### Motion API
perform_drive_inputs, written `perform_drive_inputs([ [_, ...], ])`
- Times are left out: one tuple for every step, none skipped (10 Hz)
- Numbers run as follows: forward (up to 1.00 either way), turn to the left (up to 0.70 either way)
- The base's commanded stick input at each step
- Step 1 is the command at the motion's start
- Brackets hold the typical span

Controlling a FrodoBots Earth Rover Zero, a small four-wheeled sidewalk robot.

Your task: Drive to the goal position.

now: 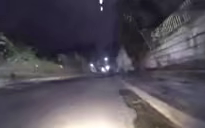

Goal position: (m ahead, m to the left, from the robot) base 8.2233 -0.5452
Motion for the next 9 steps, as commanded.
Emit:
perform_drive_inputs([
  [0.70,0.00],
  [0.70,0.00],
  [0.70,0.00],
  [0.70,0.00],
  [0.70,0.00],
  [0.70,0.00],
  [0.70,0.00],
  [0.70,0.00],
  [0.70,0.00],
])
